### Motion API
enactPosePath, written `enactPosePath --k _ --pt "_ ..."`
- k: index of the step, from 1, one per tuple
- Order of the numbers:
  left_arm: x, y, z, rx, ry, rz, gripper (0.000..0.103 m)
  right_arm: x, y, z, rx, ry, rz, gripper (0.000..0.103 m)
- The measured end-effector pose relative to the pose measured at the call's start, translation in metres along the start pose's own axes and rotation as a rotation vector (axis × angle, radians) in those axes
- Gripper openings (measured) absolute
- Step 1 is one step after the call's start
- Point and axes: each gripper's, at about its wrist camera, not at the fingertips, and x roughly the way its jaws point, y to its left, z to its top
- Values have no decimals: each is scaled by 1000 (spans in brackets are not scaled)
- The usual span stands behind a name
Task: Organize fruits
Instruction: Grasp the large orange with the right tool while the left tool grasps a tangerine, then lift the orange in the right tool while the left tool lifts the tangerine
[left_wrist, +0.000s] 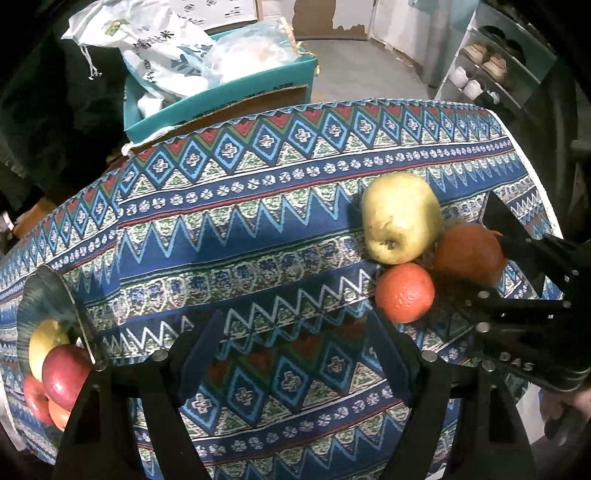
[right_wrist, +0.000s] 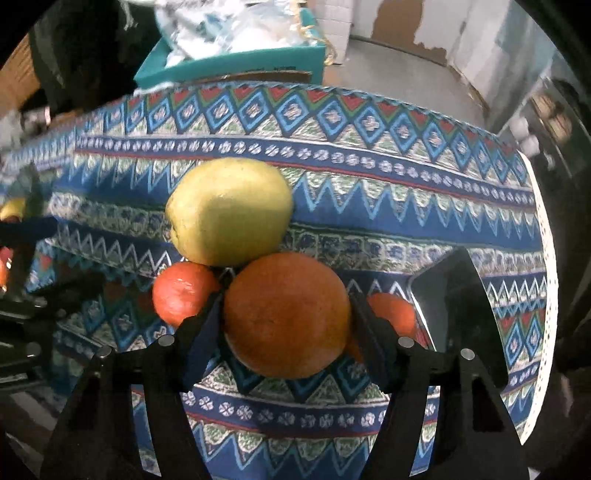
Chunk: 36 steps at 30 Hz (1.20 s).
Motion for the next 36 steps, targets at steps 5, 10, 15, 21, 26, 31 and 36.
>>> enactPosePath --k 5,10,15,21,26,31,36 --pt "2 -12 4 2 2 -34 81 -25 -23 -2 85 -58 16 68" --pt "9 -32 9 22 11 -61 82 -43 -41 -5 150 -105 21 68" --pt "21 -46 12 19 35 -78 82 -53 -57 -11 211 -126 30 68" --pt "35 -55 14 4 53 -101 82 -51 -71 -16 254 -127 27 68" --pt "45 -57 14 -21 67 -121 79 -49 -73 -18 267 -123 31 69" --pt "53 -57 11 -40 86 -166 59 -48 -70 -17 258 -120 29 69" --pt "50 -57 6 -45 73 -189 46 -48 -65 -17 243 -119 20 69"
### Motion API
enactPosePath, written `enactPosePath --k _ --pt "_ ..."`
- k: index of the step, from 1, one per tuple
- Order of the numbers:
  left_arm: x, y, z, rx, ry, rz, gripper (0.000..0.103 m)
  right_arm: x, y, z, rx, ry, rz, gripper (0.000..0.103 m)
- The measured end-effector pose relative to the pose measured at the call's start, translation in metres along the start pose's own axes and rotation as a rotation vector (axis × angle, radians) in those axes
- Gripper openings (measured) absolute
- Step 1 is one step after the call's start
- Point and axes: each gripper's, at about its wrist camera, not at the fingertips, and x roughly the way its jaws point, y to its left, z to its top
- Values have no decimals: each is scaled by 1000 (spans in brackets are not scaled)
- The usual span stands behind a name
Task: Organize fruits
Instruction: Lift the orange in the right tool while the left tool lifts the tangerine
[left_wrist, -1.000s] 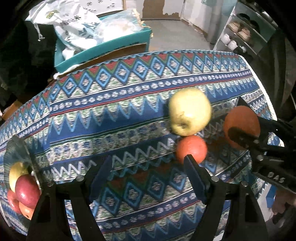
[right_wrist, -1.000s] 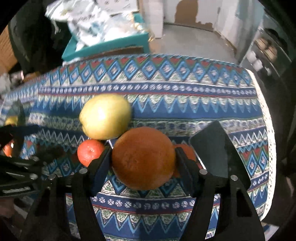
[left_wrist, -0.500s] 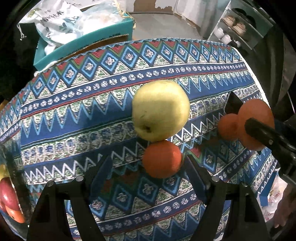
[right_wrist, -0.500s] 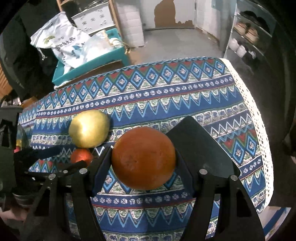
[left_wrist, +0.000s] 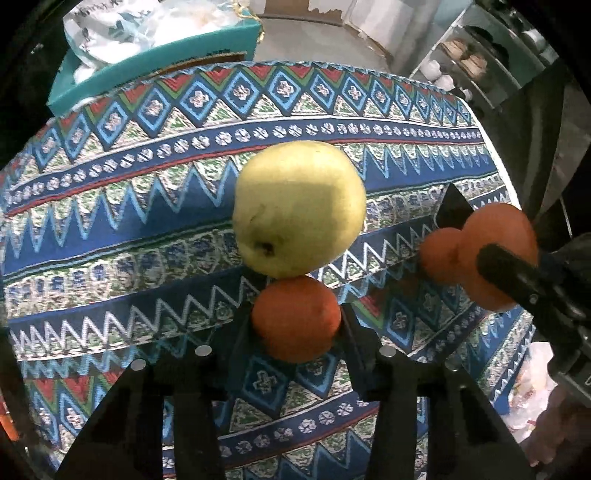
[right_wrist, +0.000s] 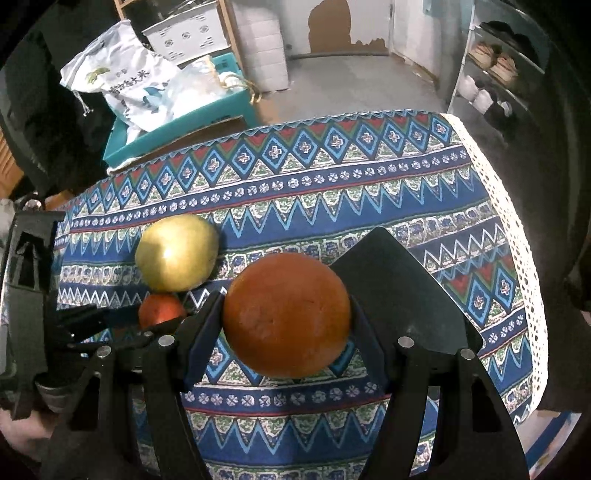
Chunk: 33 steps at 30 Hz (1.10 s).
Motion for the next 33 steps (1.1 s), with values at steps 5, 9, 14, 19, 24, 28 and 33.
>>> enactPosePath --k 5,9,14,19,24,28,33 --pt "-16 5 -5 -6 -32 -11 45 -4 4 1 -13 -9 -7 69" --pt "-41 9 -4 -4 -85 2 45 -9 8 3 -22 -19 -10 69" --pt "-73 20 -4 -25 -138 -1 45 -19 15 4 -33 -39 -9 68" --pt "-102 24 -8 -27 -193 11 45 -31 24 6 -43 -63 -5 68" --pt "-124 22 -13 -17 -239 23 45 -45 33 9 -54 -91 3 68" --pt "-142 21 -18 -8 -274 30 45 -59 43 12 -67 -119 16 68" --pt "-164 21 -24 0 -315 41 45 -75 56 14 -87 -150 30 68"
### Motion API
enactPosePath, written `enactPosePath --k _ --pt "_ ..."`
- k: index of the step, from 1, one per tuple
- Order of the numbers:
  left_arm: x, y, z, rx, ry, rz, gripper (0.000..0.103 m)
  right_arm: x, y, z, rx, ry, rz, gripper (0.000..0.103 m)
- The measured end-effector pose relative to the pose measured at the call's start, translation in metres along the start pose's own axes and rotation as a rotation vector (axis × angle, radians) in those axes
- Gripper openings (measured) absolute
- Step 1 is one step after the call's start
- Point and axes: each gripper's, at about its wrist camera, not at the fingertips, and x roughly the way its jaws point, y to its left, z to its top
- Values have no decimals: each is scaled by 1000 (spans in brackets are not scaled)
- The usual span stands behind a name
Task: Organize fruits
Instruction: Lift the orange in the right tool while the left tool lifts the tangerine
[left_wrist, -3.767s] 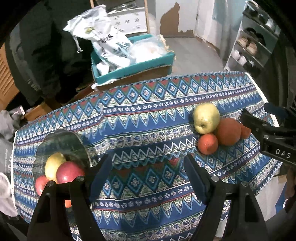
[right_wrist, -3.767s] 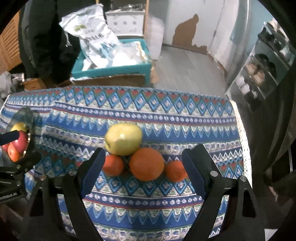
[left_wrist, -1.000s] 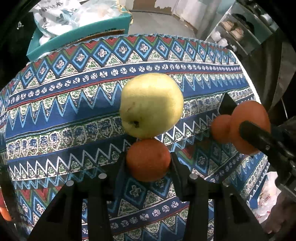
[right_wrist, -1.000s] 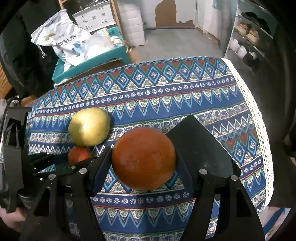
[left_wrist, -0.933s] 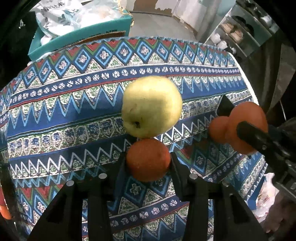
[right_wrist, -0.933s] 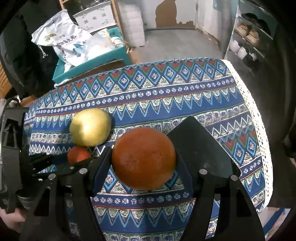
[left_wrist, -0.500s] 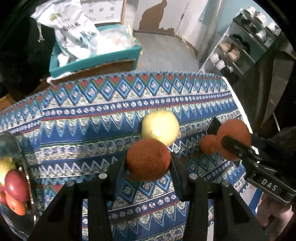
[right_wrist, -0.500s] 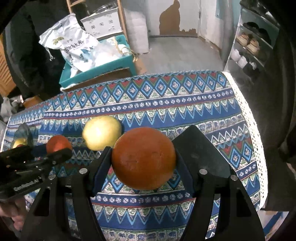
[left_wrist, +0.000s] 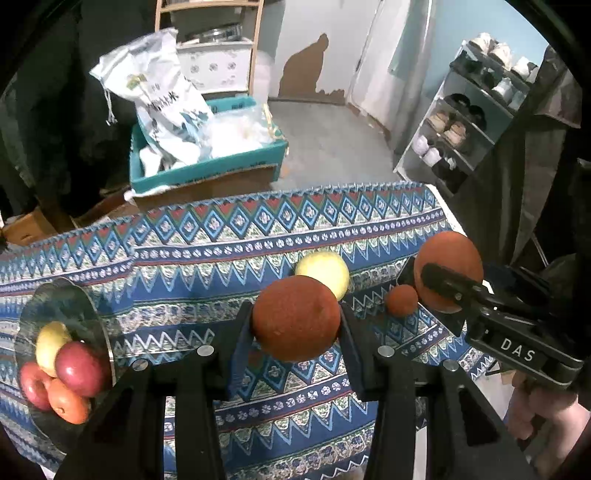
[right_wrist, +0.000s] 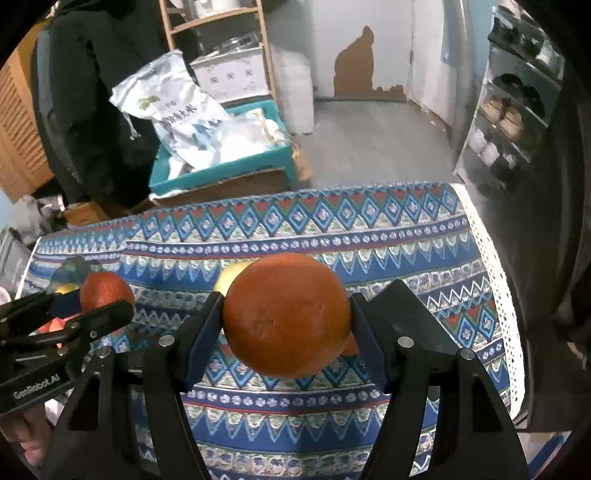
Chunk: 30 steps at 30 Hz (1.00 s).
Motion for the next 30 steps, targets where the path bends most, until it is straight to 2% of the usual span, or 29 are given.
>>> enactPosePath --k 13,30 --pt "-37 27 -5 -43 -50 0 45 -25 41 14 -55 -56 48 68" --pt "-66 82 -12 -124 -101 44 45 -24 109 30 -137 -61 112 68"
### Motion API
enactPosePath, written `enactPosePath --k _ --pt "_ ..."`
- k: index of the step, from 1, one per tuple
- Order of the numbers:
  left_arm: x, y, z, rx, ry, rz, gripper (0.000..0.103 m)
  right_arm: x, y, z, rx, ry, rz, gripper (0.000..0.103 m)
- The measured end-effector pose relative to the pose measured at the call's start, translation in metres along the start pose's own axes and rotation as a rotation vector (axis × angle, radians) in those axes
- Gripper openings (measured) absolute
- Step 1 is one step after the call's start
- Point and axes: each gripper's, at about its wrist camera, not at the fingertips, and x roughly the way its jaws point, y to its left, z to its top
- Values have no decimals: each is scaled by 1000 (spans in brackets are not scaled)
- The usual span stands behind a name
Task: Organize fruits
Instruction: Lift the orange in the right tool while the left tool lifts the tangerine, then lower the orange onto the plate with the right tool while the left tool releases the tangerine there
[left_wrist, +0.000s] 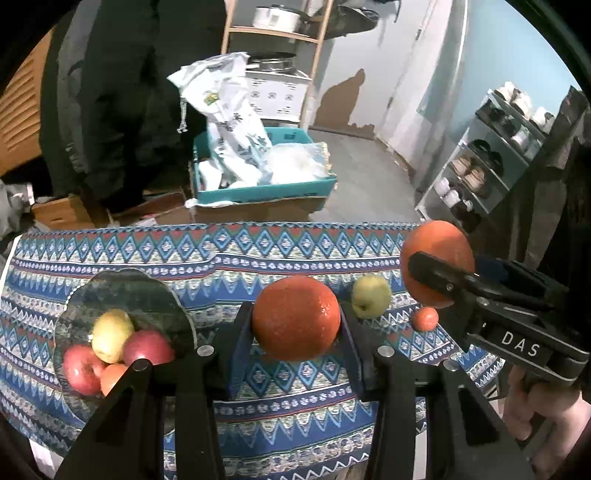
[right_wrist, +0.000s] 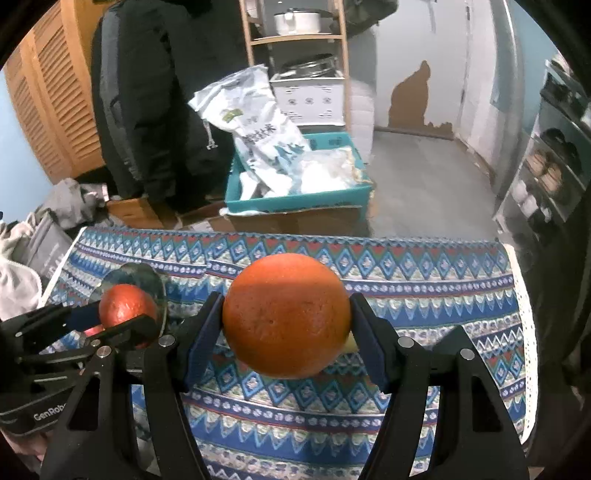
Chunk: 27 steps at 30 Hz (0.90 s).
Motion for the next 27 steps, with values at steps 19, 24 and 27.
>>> enactPosePath --k 19,24,27 --pt "-16 94 -2 -143 -23 89 45 38 86 27 -109 29 82 68" --pt "-23 121 -3 -175 -40 136 45 51 107 31 -137 46 97 68" --pt "-27 136 -4 -197 -45 150 45 57 118 33 -150 53 105 68"
